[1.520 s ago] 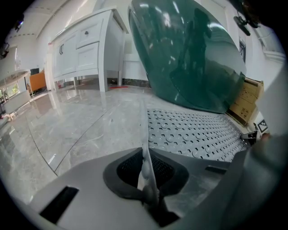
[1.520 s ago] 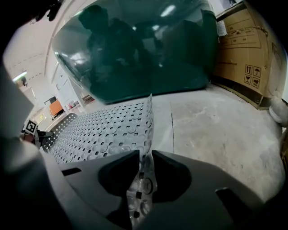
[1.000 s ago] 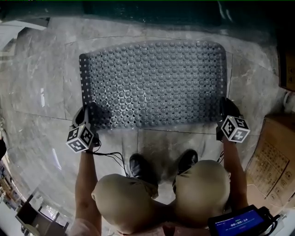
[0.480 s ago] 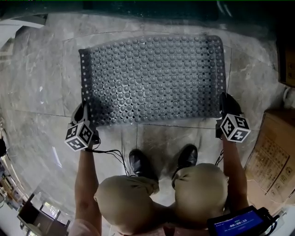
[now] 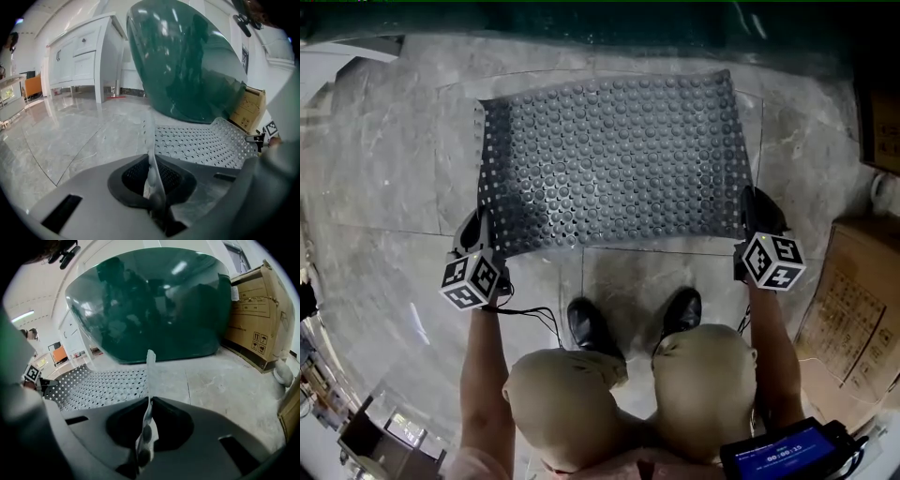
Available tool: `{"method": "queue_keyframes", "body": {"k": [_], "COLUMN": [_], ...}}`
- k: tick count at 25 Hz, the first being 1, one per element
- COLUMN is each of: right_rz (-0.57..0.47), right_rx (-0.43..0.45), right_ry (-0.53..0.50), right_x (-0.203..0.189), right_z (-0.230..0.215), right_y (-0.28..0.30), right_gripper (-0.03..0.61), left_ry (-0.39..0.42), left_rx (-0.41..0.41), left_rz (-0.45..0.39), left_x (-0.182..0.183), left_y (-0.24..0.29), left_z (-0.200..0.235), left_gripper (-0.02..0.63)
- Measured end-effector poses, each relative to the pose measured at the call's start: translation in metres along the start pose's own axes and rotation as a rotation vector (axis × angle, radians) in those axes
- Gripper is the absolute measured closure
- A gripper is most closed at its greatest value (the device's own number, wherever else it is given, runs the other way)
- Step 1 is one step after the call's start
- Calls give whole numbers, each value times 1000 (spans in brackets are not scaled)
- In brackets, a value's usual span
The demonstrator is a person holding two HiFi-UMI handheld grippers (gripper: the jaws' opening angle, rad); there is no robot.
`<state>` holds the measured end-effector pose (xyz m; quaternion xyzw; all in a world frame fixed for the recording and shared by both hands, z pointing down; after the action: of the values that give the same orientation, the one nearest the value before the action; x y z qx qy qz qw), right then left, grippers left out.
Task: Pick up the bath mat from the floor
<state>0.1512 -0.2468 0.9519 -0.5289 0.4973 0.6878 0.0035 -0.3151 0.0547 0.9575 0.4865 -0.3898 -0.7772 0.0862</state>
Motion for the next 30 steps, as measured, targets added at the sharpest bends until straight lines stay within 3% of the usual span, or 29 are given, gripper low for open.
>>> {"method": "queue_keyframes", "body": {"k": [30], "right_rz": [-56], "right_rx": [112], "right_ry": [-26], "right_x": [61], "right_z": [71], "right_y": [-49], "right_gripper": [551], "left_ry": [19], "left_rx": [-190], "left_rz": [-25], "left_x": [43], "left_y": [-44], "left_z": [-81], "left_gripper": [578]}}
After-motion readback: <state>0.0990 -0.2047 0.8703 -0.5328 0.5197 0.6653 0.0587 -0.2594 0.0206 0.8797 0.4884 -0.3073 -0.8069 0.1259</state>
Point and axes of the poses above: the fingertips, and each gripper's own axes: y forward along the fingers, z to its left, x out of its top, the point moved 8 cm from there along -y, backward along the fingers, and after that the axes turned 7 degrees about -y, right-handed, at the moved point
